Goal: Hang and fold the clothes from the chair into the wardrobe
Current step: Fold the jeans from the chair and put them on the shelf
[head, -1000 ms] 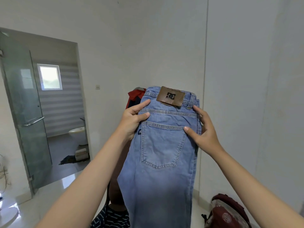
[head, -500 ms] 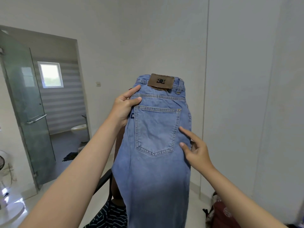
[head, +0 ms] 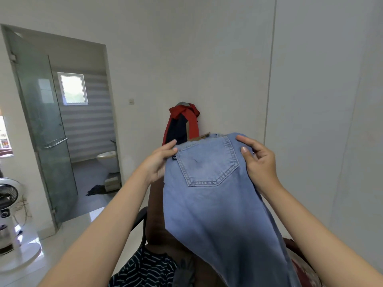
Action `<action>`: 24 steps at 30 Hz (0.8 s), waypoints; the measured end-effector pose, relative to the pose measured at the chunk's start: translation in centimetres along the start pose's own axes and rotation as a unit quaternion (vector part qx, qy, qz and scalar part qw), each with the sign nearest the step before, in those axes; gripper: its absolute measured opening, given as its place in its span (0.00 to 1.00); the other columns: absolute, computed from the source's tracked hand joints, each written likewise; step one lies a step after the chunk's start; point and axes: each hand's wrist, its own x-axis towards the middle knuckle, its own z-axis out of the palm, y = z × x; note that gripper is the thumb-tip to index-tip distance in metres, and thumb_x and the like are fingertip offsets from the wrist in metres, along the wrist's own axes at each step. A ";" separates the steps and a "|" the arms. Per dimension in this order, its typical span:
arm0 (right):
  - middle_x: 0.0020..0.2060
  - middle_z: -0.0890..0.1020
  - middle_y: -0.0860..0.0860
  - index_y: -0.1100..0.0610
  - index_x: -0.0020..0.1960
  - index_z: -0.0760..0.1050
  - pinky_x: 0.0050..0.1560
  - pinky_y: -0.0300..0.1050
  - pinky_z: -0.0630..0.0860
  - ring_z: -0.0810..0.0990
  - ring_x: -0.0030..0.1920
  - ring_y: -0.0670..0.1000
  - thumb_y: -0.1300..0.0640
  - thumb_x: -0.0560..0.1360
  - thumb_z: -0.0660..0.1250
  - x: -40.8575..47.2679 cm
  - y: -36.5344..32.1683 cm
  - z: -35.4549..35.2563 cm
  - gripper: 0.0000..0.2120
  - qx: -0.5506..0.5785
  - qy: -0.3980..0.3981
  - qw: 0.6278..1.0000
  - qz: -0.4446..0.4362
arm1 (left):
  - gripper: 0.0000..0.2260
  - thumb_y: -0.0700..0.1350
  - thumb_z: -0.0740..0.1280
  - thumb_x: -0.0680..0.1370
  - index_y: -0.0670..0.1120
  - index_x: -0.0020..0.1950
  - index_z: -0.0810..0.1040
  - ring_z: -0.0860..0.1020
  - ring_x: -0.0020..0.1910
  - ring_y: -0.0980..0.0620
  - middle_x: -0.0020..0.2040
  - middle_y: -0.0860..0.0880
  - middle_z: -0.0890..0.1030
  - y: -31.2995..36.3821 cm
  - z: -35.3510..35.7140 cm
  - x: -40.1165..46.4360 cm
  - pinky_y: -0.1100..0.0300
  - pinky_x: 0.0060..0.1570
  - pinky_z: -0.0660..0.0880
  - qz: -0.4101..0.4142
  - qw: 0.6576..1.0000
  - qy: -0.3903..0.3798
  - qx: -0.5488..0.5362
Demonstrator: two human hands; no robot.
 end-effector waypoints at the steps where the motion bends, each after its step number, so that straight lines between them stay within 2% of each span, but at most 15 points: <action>1: 0.53 0.81 0.45 0.48 0.53 0.79 0.62 0.35 0.71 0.79 0.58 0.42 0.68 0.77 0.63 0.3 0.0 0.0 0.16 -0.001 0.006 1.000 0.002 | 0.24 0.39 0.63 0.78 0.46 0.74 0.63 0.79 0.56 0.47 0.67 0.44 0.74 -0.7 -0.1 -0.2 0.57 0.43 0.81 -0.021 1.000 -0.011 -0.008; 4: 0.54 0.82 0.47 0.49 0.53 0.79 0.60 0.35 0.73 0.79 0.56 0.43 0.68 0.77 0.62 1.1 0.2 -0.1 0.16 -0.014 0.020 1.000 0.009 | 0.19 0.40 0.60 0.80 0.45 0.72 0.67 0.81 0.51 0.50 0.60 0.46 0.79 -2.5 0.1 -0.8 0.58 0.41 0.80 -0.056 0.997 0.006 -0.047; 7: 0.51 0.82 0.44 0.52 0.54 0.79 0.56 0.31 0.73 0.79 0.53 0.38 0.69 0.77 0.61 1.5 0.6 -0.2 0.15 -0.025 0.039 0.999 0.016 | 0.19 0.42 0.60 0.80 0.48 0.71 0.69 0.79 0.57 0.47 0.60 0.45 0.80 -4.0 0.0 -1.1 0.53 0.53 0.76 -0.072 0.994 -0.013 -0.087; 10: 0.51 0.81 0.43 0.55 0.56 0.79 0.55 0.29 0.73 0.79 0.51 0.34 0.68 0.77 0.61 1.6 1.5 -0.1 0.14 -0.037 0.062 0.997 0.029 | 0.19 0.44 0.63 0.77 0.50 0.69 0.72 0.74 0.65 0.42 0.63 0.41 0.78 -4.4 -0.5 -1.6 0.48 0.65 0.69 -0.095 0.992 -0.049 -0.073; 13: 0.51 0.81 0.45 0.55 0.57 0.79 0.55 0.28 0.73 0.78 0.52 0.34 0.67 0.78 0.61 1.5 2.6 -0.2 0.14 -0.040 0.088 0.994 0.052 | 0.23 0.45 0.67 0.73 0.46 0.68 0.74 0.76 0.63 0.46 0.63 0.45 0.79 -4.4 -0.7 -2.5 0.53 0.61 0.73 -0.106 0.989 -0.103 -0.011; 16: 0.53 0.80 0.47 0.56 0.59 0.78 0.54 0.27 0.73 0.77 0.53 0.36 0.66 0.78 0.61 1.2 3.5 -0.1 0.13 -0.047 0.099 0.991 0.078 | 0.21 0.43 0.68 0.71 0.46 0.64 0.77 0.78 0.60 0.48 0.62 0.47 0.80 -4.8 -0.8 -3.1 0.56 0.55 0.77 -0.071 0.988 -0.134 0.038; 19: 0.52 0.81 0.48 0.56 0.56 0.79 0.52 0.27 0.73 0.78 0.52 0.38 0.67 0.78 0.61 1.0 4.1 0.0 0.12 -0.061 0.092 0.990 0.092 | 0.16 0.36 0.72 0.71 0.48 0.58 0.80 0.80 0.56 0.49 0.60 0.46 0.80 -4.5 -0.7 -3.3 0.59 0.51 0.78 -0.007 0.996 -0.056 0.073; 22: 0.48 0.81 0.46 0.53 0.50 0.79 0.58 0.39 0.74 0.79 0.52 0.46 0.66 0.78 0.62 1.0 4.7 -0.2 0.10 -0.090 0.067 0.989 0.099 | 0.15 0.36 0.72 0.72 0.48 0.56 0.80 0.79 0.56 0.47 0.58 0.46 0.79 -4.0 -1.3 -3.0 0.57 0.53 0.77 0.044 0.988 0.014 0.145; 24: 0.47 0.82 0.45 0.51 0.47 0.79 0.59 0.43 0.75 0.80 0.52 0.47 0.65 0.77 0.63 1.0 4.9 -0.5 0.10 -0.094 0.048 0.989 0.099 | 0.13 0.37 0.73 0.72 0.47 0.55 0.80 0.79 0.56 0.48 0.56 0.48 0.80 -3.5 -1.7 -2.7 0.57 0.53 0.78 0.081 0.972 0.041 0.216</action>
